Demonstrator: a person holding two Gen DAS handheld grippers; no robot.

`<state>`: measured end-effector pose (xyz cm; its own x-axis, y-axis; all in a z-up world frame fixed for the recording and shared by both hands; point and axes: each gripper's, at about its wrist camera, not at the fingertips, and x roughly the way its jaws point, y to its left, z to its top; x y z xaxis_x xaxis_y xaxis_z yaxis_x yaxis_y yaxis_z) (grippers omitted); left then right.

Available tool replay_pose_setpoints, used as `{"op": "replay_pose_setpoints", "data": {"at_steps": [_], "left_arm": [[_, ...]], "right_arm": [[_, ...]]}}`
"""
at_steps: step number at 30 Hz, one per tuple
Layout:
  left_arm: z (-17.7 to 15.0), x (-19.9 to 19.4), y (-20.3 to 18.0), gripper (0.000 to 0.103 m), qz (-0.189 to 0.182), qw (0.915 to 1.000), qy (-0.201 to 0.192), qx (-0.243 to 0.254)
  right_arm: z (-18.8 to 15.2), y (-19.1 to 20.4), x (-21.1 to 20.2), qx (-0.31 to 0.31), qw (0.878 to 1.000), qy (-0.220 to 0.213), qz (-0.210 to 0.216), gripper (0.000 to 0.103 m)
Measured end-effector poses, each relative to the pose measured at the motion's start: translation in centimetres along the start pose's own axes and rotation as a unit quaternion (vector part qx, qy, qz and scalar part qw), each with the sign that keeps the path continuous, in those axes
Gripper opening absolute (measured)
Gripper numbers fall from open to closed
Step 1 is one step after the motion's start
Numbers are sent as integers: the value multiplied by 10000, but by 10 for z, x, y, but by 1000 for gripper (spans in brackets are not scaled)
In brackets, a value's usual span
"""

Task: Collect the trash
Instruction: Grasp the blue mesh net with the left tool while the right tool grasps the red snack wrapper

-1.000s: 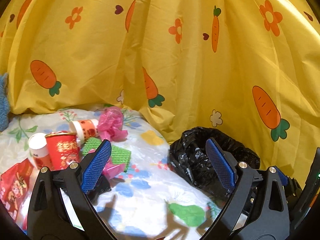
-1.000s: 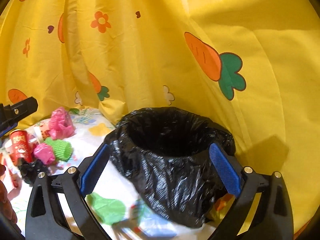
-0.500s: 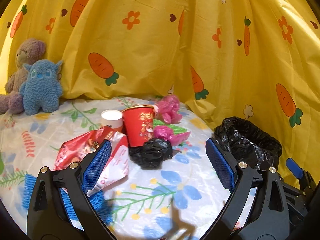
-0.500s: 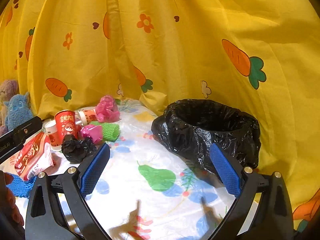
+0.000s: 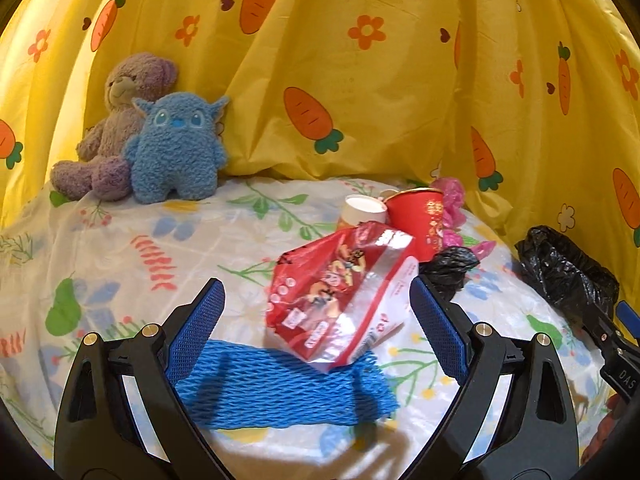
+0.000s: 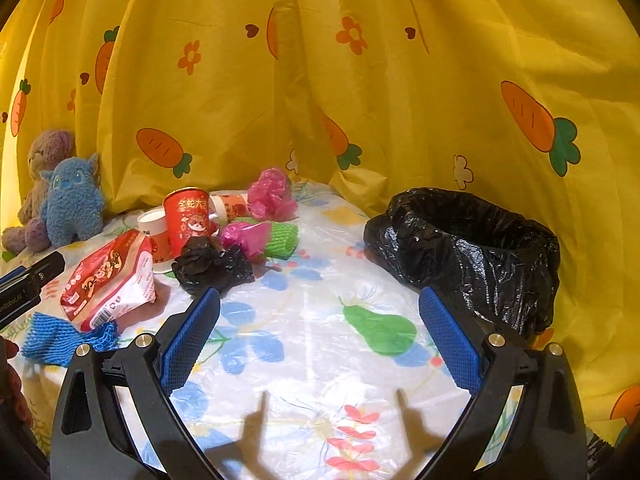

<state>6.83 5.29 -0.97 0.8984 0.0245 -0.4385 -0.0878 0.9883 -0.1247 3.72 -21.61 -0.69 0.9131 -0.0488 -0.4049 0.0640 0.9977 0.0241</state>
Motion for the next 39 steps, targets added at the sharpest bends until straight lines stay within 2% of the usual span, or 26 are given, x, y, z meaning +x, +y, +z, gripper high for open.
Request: {"op": "replay_pose_setpoints", "data": {"at_steps": [5, 9, 11, 14, 15, 16, 17, 24, 27, 29, 32, 34, 37, 39], "left_arm": [[0, -4, 28, 91, 150, 9995, 1, -293], [2, -7, 42, 91, 510, 9980, -41, -368], [3, -8, 50, 91, 619, 9970, -81, -448], [5, -7, 63, 91, 924, 9942, -115, -534], [6, -6, 68, 91, 996, 9933, -112, -570], [6, -5, 72, 91, 1068, 9924, -95, -608], [7, -4, 76, 91, 1115, 9916, -88, -649], [6, 4, 87, 91, 1089, 9913, -14, -740], [5, 9, 86, 91, 1023, 9922, 31, -712], [4, 11, 84, 91, 963, 9930, 61, -686], [2, 13, 83, 91, 886, 9941, 80, -616], [2, 13, 82, 91, 860, 9945, 100, -593], [1, 12, 81, 91, 770, 9953, 136, -570], [0, 11, 80, 91, 730, 9958, 148, -531]], "right_arm": [[2, 27, 10, -150, 9992, 117, 349, 96], [6, 59, 26, -343, 9958, 303, 795, 95], [9, 75, 36, -445, 9927, 425, 1038, 91], [13, 96, 53, -615, 9885, 589, 1251, 90], [15, 102, 59, -629, 9867, 678, 1341, 88], [16, 107, 65, -628, 9850, 771, 1409, 80], [19, 112, 73, -613, 9829, 888, 1495, 77], [25, 137, 111, -548, 9759, 1253, 1702, 73], [24, 141, 126, -417, 9719, 1424, 1826, 66], [22, 142, 134, -372, 9681, 1552, 1931, 56], [18, 144, 138, -393, 9646, 1632, 2035, 27], [16, 144, 134, -459, 9653, 1545, 2055, 15], [17, 140, 122, -482, 9692, 1306, 2033, 4], [18, 134, 112, -472, 9729, 1115, 1969, 2]]}}
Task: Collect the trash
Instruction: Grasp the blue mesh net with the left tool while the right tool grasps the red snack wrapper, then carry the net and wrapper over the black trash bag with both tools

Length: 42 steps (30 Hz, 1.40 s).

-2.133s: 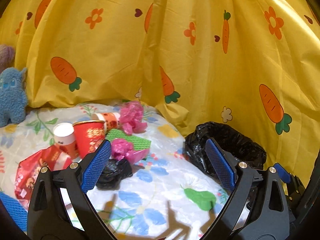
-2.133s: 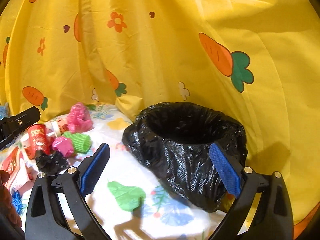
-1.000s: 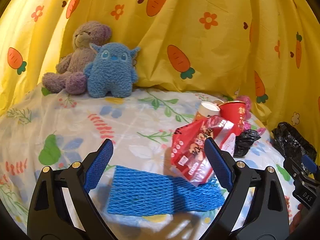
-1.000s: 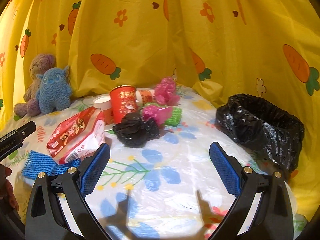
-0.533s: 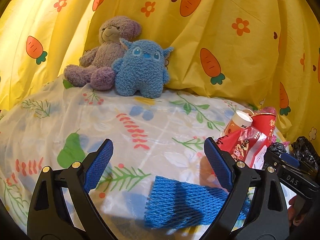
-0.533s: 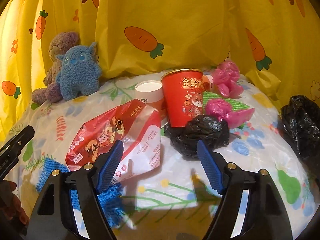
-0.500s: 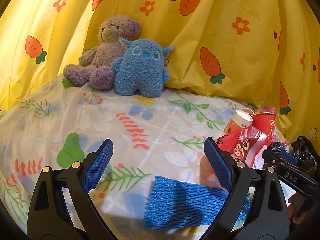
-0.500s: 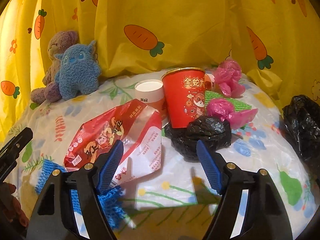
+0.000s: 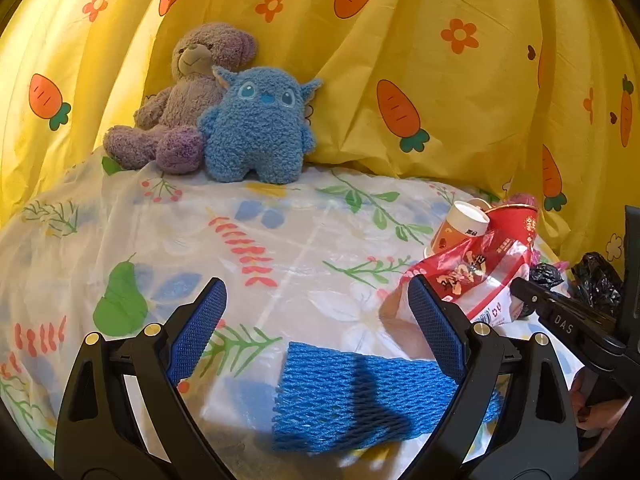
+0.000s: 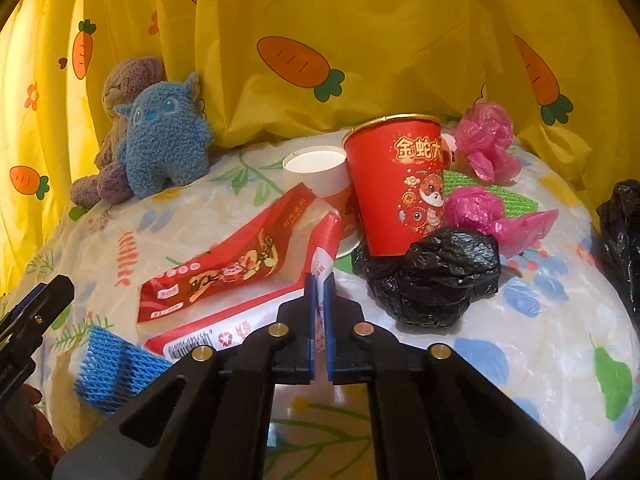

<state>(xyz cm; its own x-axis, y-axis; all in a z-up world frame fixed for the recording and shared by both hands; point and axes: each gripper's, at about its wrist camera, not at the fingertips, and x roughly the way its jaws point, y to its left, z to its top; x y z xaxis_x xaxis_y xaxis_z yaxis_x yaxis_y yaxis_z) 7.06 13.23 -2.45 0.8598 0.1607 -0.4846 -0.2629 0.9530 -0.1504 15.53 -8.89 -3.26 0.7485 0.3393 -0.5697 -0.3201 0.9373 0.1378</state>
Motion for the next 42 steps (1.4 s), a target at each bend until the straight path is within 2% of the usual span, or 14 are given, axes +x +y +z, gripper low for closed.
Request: {"op": "replay_pose_setpoints", "data": {"at_steps": [7, 10, 15, 19, 22, 23, 25, 27, 29, 32, 42], "left_arm": [[-12, -6, -7, 91, -234, 9992, 242, 215], [-21, -4, -13, 90, -295, 9974, 531, 377], [-35, 5, -17, 77, -348, 9932, 952, 570], [-42, 15, -15, 69, -217, 9900, 1245, 626], [-48, 26, -17, 54, -217, 9849, 1570, 701], [-48, 26, -18, 47, -219, 9847, 1568, 726], [-50, 26, -21, 42, -172, 9840, 1569, 831], [-51, 25, -25, 23, -282, 9831, 1554, 927], [-53, 25, -30, 12, -386, 9824, 1552, 968], [-53, 22, -36, 9, -356, 9834, 1448, 1037], [-31, -17, -54, 8, -697, 9895, 825, 956]], "right_arm": [[-10, -7, -57, -119, 9962, -796, -330, 2], [-16, -8, -77, -174, 9935, -1030, -443, 1], [-23, -18, -101, -62, 9925, -1145, -433, 1], [-28, -22, -110, -3, 9921, -1174, -439, 1], [-32, -23, -113, 24, 9923, -1156, -447, 1], [-32, -24, -113, 32, 9923, -1151, -448, 1], [-34, -26, -114, 63, 9923, -1150, -456, 1], [-36, -28, -115, 91, 9924, -1143, -457, 1], [-38, -29, -116, 110, 9924, -1133, -475, 1], [-40, -31, -117, 135, 9924, -1109, -512, 1], [-45, -43, -134, 202, 9892, -1263, -719, 1]]}}
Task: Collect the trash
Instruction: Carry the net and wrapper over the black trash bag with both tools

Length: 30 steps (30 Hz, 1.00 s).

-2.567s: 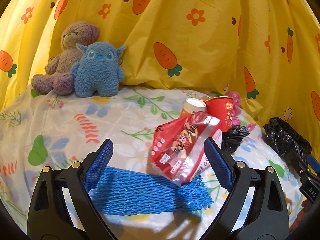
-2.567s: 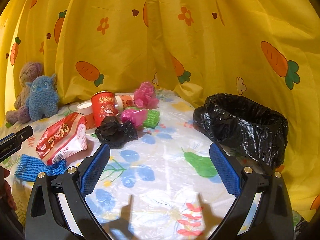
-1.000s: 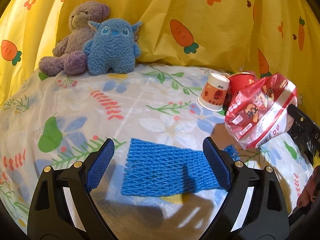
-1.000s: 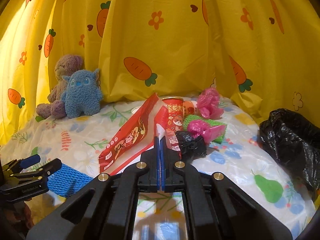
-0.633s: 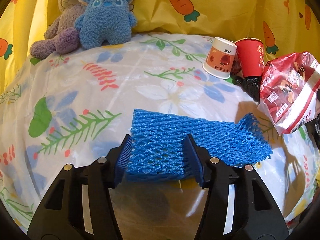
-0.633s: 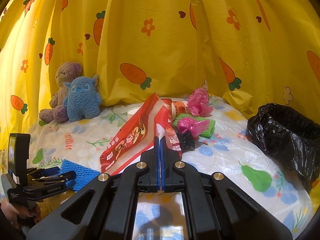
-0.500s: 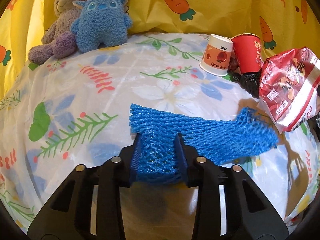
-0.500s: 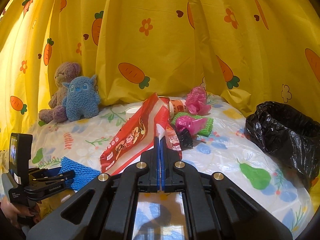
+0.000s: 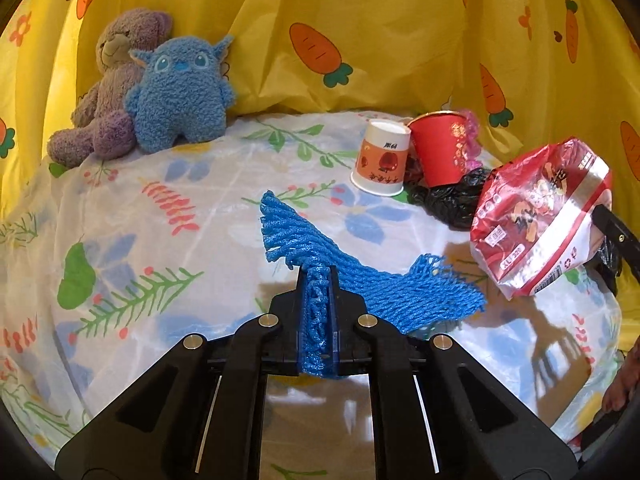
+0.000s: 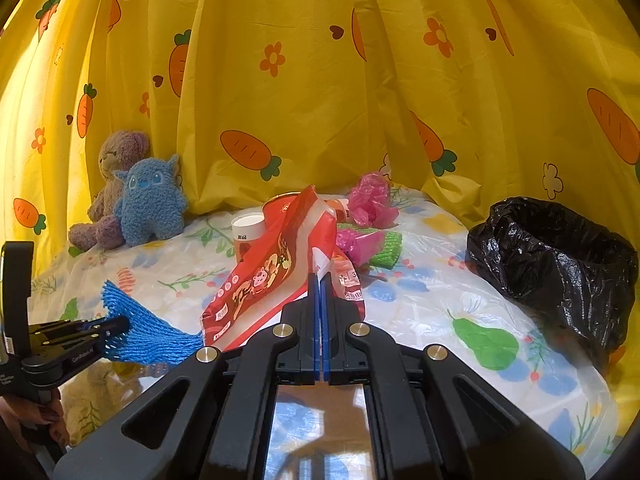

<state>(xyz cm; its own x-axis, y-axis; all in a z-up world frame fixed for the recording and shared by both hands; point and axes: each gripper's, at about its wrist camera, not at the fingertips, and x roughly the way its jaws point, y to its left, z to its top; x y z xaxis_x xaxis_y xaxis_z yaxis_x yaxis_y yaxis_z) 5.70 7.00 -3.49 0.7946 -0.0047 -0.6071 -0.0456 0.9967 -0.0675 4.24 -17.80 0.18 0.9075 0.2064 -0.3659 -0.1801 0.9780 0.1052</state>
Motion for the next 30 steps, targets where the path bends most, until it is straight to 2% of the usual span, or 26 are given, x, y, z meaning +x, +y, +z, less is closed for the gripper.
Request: {"op": "replay_pose_setpoints", "data": {"at_steps": [5, 12, 30], "left_arm": [[12, -20, -21, 8, -81, 9991, -366, 178], [29, -30, -57, 8, -302, 9969, -613, 392], [69, -24, -151, 8, -880, 9876, -938, 897]], "right_arm": [[1, -10, -9, 33, 9999, -107, -130, 1], [9, -27, -24, 88, 9985, -314, -446, 1], [26, -77, -47, 24, 9853, -761, -1531, 1]]}}
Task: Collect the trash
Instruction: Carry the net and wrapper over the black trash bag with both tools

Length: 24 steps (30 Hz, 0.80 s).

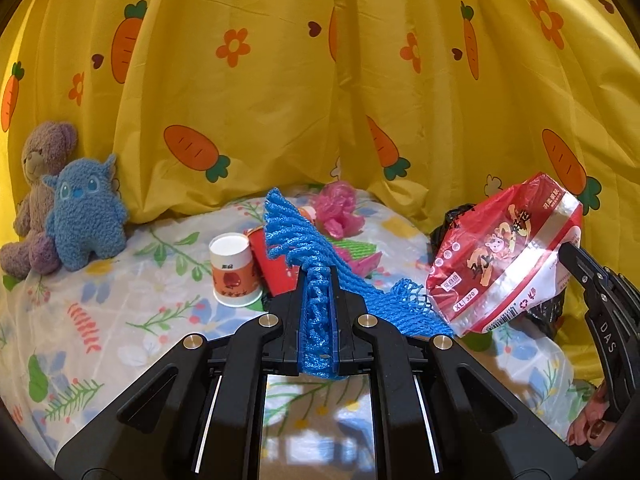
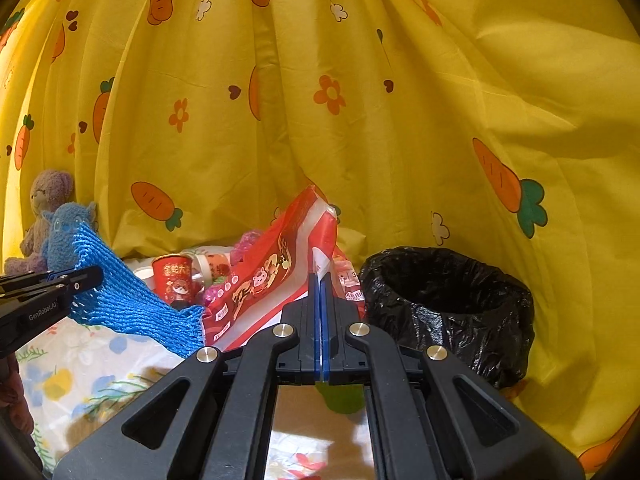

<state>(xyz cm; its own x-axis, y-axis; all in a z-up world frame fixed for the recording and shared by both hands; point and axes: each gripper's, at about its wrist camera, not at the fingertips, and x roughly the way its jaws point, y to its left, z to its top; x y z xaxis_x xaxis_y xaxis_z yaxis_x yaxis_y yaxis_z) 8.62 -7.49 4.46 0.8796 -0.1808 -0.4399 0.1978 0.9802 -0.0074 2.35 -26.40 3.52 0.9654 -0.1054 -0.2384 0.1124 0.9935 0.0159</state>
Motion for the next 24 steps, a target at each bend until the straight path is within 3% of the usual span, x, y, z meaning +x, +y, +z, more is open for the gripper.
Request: {"op": "replay_pose_setpoints", "data": {"at_steps": [15, 24], "left_arm": [[34, 58, -51, 8, -642, 9977, 5, 207], [70, 103, -101, 8, -1206, 9923, -169, 216]], "right_arm": [[16, -41, 30, -26, 9949, -72, -1008, 1], [31, -55, 55, -812, 9668, -325, -2401, 1]]}}
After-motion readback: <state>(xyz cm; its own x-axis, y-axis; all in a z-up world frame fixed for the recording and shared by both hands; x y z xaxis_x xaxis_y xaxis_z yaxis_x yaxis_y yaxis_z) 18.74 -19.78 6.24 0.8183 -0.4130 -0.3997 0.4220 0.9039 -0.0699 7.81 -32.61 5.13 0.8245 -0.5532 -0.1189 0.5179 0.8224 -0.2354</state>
